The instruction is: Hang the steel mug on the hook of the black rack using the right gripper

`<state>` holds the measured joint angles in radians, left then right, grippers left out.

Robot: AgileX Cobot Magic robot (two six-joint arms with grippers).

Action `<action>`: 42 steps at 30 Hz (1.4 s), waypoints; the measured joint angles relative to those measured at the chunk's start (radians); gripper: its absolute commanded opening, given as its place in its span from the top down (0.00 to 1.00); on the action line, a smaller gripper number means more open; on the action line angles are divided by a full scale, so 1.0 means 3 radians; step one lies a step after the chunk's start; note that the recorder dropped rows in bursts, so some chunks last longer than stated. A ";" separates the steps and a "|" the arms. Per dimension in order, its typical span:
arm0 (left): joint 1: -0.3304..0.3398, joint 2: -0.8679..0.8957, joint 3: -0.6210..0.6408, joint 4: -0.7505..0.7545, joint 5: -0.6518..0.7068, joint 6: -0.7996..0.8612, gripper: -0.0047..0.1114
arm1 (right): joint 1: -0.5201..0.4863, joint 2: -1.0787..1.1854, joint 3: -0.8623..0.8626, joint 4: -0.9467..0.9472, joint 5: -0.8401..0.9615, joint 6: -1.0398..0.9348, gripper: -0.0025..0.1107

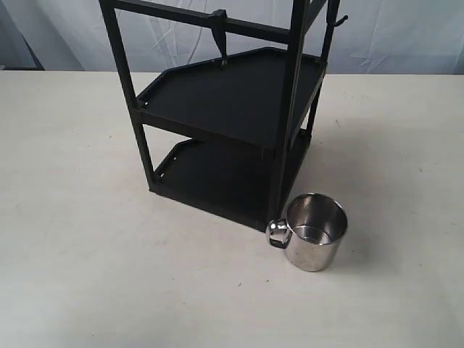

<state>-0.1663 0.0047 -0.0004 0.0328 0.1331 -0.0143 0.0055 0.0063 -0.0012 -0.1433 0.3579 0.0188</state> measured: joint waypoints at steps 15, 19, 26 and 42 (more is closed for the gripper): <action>0.0000 0.0000 0.0000 0.0000 0.0000 0.0000 0.95 | -0.0005 -0.0008 0.0000 0.0351 -0.3170 0.0365 0.99; 0.0000 0.0000 0.0000 0.0000 0.0000 0.0000 0.95 | -0.0005 -0.0008 0.0000 0.0759 -0.3211 0.1420 0.99; 0.0000 0.0000 0.0000 0.0000 0.0000 0.0000 0.95 | -0.0005 -0.0015 -0.0076 0.0548 -0.1529 0.3080 0.99; 0.0000 0.0000 0.0000 0.0000 0.0000 0.0000 0.95 | 0.0373 0.0136 -0.0378 -0.1729 -0.1577 0.4746 0.99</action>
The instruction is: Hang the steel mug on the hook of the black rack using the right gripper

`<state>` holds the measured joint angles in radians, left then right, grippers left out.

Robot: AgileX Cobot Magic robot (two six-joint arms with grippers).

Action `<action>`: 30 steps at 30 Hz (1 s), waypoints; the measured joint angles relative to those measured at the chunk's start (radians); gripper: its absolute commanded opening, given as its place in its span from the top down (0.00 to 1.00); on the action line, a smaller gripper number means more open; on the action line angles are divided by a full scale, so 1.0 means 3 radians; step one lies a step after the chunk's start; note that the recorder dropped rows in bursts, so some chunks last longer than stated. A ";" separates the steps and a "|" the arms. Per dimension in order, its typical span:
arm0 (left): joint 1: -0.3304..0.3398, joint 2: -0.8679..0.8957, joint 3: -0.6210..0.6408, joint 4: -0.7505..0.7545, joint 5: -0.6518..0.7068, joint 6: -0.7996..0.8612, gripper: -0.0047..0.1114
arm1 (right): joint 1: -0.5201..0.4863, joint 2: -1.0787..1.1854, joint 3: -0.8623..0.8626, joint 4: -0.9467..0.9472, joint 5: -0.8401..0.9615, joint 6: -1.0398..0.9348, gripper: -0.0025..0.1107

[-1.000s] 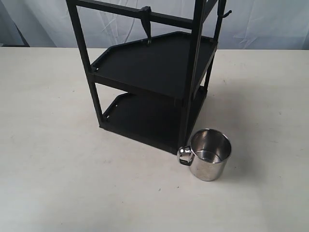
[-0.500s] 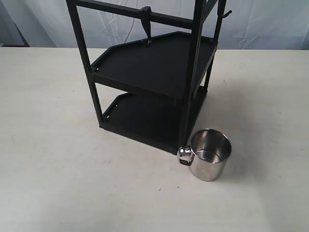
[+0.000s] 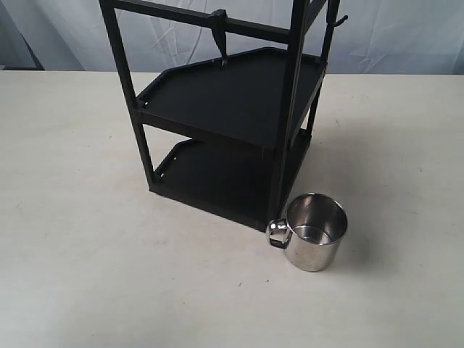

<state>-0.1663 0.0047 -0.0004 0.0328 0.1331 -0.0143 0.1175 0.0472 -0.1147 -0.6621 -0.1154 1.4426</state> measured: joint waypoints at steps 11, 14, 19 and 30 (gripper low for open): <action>0.0000 0.0000 0.0000 0.0000 0.0000 0.0000 0.95 | 0.0527 0.2236 -0.0729 -0.2319 0.0385 0.0583 0.99; 0.0000 0.0000 0.0000 0.0000 0.0000 0.0000 0.95 | 0.0535 0.3171 -0.1119 -0.2491 0.0680 0.0589 0.99; 0.0000 0.0000 0.0000 0.0000 0.0000 0.0000 0.95 | 0.0552 0.4039 -0.1475 -0.2890 0.0084 0.0831 0.99; 0.0000 0.0000 0.0000 0.0000 0.0000 0.0000 0.95 | 0.0552 0.4182 -0.2046 0.0677 0.2606 -0.2662 0.99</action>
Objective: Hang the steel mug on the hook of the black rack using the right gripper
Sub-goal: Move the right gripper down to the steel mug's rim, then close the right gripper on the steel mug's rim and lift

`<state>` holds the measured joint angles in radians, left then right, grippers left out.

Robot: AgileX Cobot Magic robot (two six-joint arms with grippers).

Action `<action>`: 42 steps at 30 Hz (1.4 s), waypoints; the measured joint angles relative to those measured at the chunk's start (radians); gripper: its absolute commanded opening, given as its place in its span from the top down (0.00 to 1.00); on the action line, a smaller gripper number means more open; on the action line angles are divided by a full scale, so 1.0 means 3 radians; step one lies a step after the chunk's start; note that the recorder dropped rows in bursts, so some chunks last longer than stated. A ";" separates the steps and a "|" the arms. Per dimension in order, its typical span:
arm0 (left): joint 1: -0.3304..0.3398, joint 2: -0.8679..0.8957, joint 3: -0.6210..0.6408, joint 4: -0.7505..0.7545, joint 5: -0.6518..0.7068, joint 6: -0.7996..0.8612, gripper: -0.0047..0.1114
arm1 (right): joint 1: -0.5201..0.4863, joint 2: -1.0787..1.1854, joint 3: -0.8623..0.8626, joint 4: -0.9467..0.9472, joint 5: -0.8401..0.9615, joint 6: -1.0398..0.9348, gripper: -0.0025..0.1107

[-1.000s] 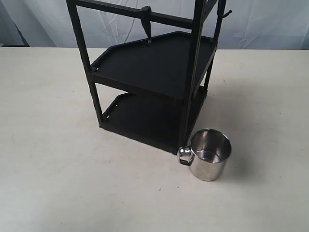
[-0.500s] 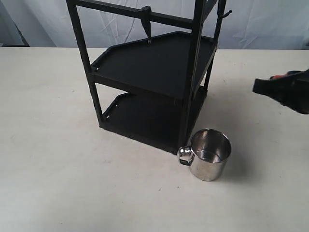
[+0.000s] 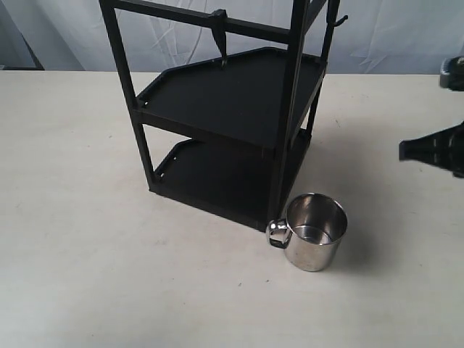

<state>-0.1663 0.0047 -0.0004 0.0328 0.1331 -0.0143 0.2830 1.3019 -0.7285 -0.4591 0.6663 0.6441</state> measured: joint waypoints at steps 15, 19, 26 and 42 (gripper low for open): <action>0.0000 0.0000 0.0000 0.0000 0.0000 0.0000 0.95 | 0.0000 0.0046 -0.0161 0.2620 0.0155 -0.2601 0.87; 0.0000 0.0000 0.0000 0.0000 0.0000 0.0000 0.95 | 0.0000 0.0214 -0.0167 0.2698 0.0155 -0.2699 0.48; 0.0000 0.0000 0.0000 0.0000 0.0000 0.0000 0.95 | 0.0000 0.0514 -0.0167 0.2809 0.0148 -0.2726 0.50; 0.0000 0.0000 0.0000 0.0000 0.0000 0.0000 0.95 | 0.0000 0.1314 -0.0167 0.3061 -0.0055 -0.2736 0.98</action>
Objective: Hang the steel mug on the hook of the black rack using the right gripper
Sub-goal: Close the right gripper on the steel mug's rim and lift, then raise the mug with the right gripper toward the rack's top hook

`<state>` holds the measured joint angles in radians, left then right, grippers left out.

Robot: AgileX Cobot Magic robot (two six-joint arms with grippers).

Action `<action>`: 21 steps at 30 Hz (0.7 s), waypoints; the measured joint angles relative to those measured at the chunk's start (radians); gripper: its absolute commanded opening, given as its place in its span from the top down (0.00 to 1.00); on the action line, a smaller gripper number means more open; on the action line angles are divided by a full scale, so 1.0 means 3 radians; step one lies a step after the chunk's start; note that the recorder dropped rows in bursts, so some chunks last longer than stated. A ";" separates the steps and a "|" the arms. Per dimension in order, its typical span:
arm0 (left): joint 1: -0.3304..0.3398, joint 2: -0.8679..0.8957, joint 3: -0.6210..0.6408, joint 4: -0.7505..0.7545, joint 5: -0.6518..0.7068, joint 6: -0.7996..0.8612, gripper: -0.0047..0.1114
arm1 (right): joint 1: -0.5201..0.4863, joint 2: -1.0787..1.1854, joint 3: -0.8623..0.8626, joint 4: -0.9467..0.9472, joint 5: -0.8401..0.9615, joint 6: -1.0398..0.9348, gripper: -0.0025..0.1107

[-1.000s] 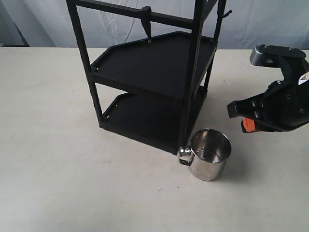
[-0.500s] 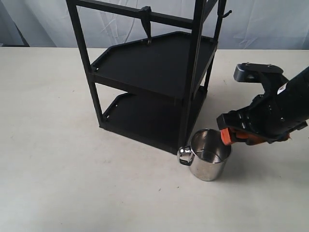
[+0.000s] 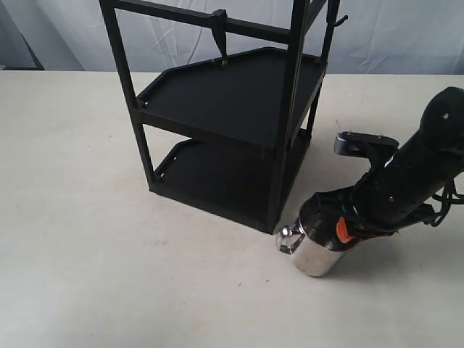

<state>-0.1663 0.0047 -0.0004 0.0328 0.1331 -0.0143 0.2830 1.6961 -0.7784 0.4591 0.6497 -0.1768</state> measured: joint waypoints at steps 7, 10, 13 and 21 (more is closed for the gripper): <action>0.0000 0.0000 0.0000 0.0000 0.0000 0.0000 0.95 | 0.0000 0.0005 0.0005 0.0250 0.0374 -0.0101 0.99; 0.0000 0.0000 0.0000 0.0000 0.0000 0.0000 0.95 | 0.0000 -0.0132 0.0107 0.0777 0.0542 -0.0531 0.99; 0.0000 0.0000 0.0000 0.0000 0.0000 0.0000 0.95 | 0.0000 -0.0415 0.0262 0.1413 0.0653 -0.0953 0.99; 0.0000 0.0000 0.0000 0.0000 0.0000 0.0000 0.95 | 0.0070 -0.1155 0.0767 0.3154 0.0375 -0.1593 0.99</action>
<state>-0.1663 0.0047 -0.0004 0.0328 0.1331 -0.0143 0.3039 1.3495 -0.5482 1.4052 0.7621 -0.6547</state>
